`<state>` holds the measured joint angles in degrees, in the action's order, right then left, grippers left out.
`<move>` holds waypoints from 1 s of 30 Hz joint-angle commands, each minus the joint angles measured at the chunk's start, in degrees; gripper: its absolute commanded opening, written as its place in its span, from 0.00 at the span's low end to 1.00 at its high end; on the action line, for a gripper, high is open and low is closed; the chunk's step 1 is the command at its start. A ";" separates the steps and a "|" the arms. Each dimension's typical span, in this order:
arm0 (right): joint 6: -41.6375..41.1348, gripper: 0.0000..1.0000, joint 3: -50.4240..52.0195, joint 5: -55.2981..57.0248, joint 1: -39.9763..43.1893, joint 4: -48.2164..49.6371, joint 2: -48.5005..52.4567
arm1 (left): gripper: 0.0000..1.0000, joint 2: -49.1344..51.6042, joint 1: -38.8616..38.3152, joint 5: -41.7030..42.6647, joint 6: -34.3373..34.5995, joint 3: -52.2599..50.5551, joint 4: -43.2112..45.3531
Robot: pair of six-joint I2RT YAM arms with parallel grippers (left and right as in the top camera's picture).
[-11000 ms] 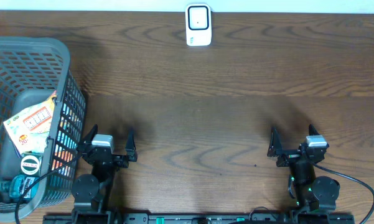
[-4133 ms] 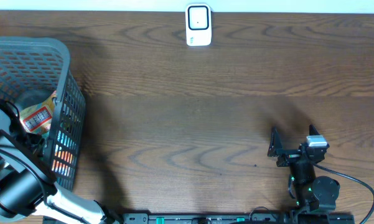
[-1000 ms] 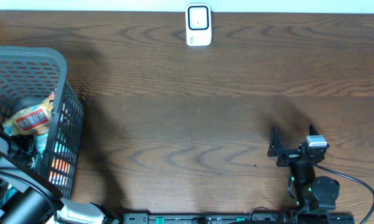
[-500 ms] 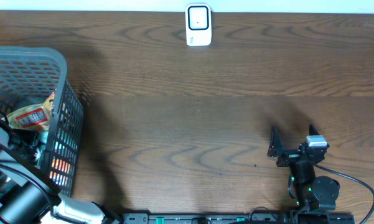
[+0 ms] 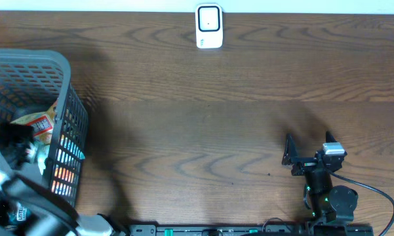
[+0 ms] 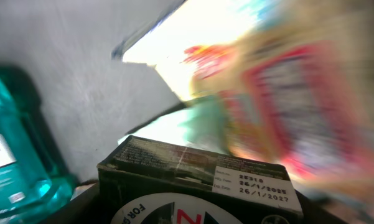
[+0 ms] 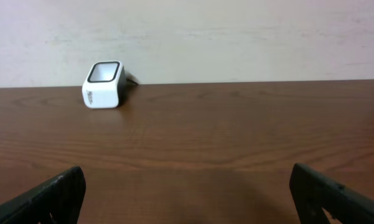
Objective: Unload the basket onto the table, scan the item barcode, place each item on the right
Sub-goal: 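Grasp the green Zam-Buk box in the basket with the left gripper, then lift the box out and carry it toward the white scanner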
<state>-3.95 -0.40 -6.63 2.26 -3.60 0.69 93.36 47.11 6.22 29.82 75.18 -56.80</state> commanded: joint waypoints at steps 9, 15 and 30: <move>-0.70 0.99 0.09 0.07 -0.44 -0.11 -0.22 | 0.67 -29.40 -1.73 7.26 9.99 3.72 4.28; -0.70 0.99 0.09 0.07 -0.44 -0.11 -0.22 | 0.67 -38.27 -12.83 14.12 14.71 3.72 8.59; -0.70 0.99 0.09 0.07 -0.44 -0.13 -0.22 | 0.67 -17.84 -68.91 -3.13 1.14 2.95 9.79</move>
<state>-3.95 -0.40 -6.59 2.22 -3.57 0.69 70.00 -15.64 9.78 38.52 78.32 -47.18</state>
